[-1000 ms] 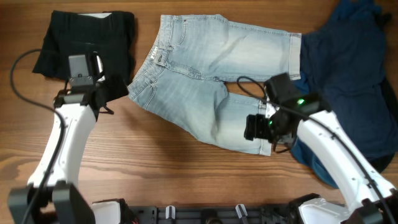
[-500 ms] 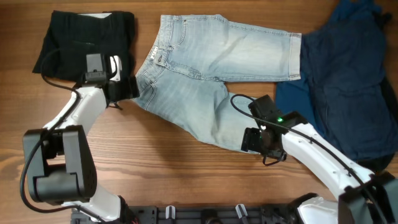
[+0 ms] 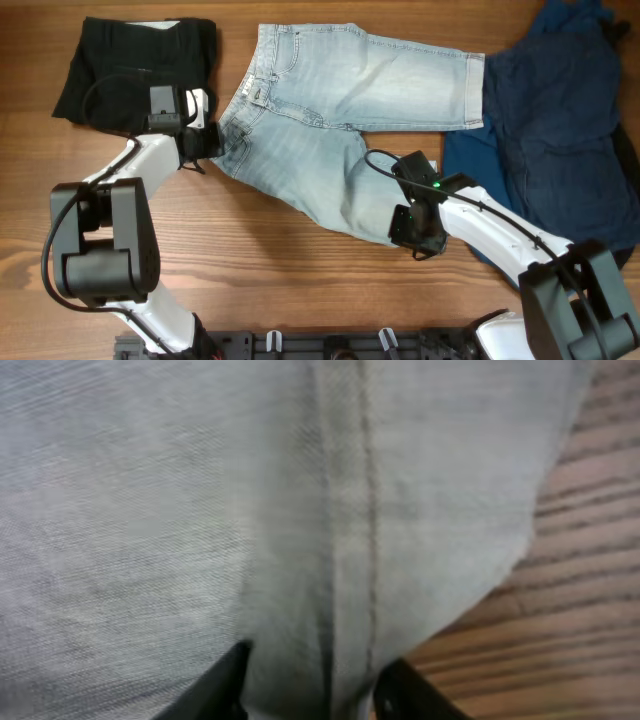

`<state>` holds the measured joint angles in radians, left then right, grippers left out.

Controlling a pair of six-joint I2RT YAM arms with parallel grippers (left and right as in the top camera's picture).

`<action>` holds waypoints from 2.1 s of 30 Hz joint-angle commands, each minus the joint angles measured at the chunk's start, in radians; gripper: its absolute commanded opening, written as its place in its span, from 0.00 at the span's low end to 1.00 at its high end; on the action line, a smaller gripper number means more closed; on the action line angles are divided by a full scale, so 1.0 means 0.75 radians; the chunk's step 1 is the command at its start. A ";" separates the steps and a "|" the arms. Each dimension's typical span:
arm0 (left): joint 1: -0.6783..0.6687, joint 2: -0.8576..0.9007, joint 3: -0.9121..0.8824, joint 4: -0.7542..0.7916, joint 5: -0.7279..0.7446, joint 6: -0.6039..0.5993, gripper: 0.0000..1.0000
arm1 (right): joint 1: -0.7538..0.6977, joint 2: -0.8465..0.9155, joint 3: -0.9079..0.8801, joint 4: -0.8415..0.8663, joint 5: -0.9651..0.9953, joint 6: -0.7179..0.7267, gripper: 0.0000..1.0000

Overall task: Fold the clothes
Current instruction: 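Pull the shorts taut sideways between both grippers and lay them flat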

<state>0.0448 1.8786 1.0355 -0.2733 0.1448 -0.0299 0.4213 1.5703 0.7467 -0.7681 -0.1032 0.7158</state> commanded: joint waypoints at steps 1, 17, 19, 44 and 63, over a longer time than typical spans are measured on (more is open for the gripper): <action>-0.013 0.051 -0.012 -0.049 0.031 -0.001 0.11 | 0.000 0.102 -0.029 0.052 0.064 0.027 0.11; -0.010 -0.796 -0.010 -0.438 -0.362 -0.326 0.04 | -0.239 -0.240 0.361 -0.566 0.031 -0.261 0.04; -0.010 -0.868 -0.010 -0.492 -0.366 -0.331 0.04 | -0.273 -0.299 0.390 -0.625 0.033 -0.293 0.04; -0.014 -0.396 -0.010 0.239 -0.319 -0.361 0.04 | -0.355 0.177 0.393 0.709 0.467 -0.392 0.04; -0.108 -0.198 -0.010 0.667 -0.119 -0.377 1.00 | -0.397 0.222 0.396 1.066 0.329 -0.613 1.00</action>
<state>-0.0071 1.8011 1.0252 0.2951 0.0074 -0.3275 0.1234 1.8156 1.0367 0.1307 0.2092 0.2955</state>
